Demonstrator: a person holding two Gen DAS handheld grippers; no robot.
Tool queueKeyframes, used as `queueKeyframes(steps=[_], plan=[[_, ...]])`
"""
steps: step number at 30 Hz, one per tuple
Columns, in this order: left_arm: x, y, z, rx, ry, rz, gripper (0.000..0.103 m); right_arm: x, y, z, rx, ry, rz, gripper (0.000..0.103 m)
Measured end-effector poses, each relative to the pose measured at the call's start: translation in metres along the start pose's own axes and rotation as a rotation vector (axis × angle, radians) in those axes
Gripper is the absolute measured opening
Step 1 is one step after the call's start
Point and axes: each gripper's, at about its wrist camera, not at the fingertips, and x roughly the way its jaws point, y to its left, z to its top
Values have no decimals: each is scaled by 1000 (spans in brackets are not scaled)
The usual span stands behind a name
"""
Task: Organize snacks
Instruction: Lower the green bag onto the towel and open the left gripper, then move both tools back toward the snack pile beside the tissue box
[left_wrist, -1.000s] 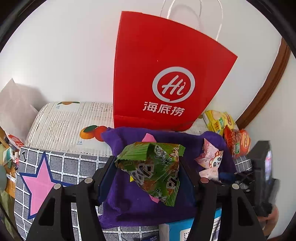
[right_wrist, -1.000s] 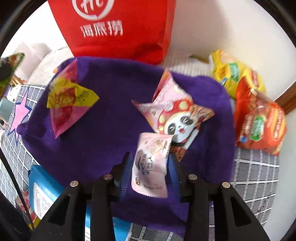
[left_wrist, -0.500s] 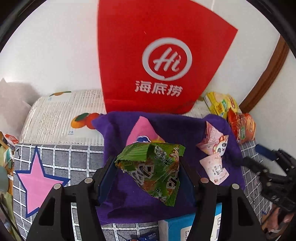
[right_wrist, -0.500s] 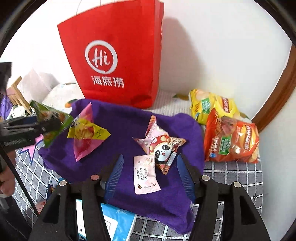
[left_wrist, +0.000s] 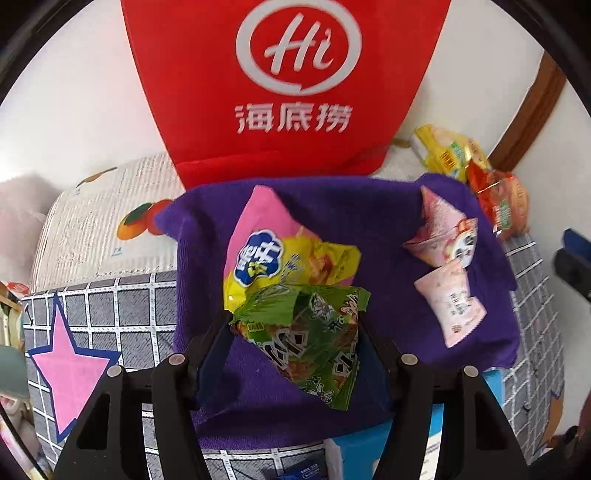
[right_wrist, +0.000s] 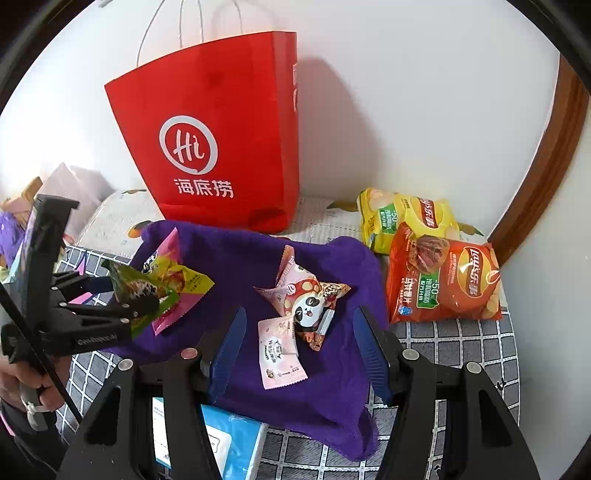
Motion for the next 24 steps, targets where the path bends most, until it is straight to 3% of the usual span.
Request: queueKeyframes(steps=[12, 18, 24], plan=[[8, 6, -1, 2, 44, 5, 65, 3, 3, -1, -8, 11, -9, 61], [2, 0, 0, 52, 12, 85, 70, 5, 13, -1, -32, 17, -11, 61], [-15, 5, 2, 34, -28, 21, 78, 2, 20, -2, -57, 11, -11, 61]])
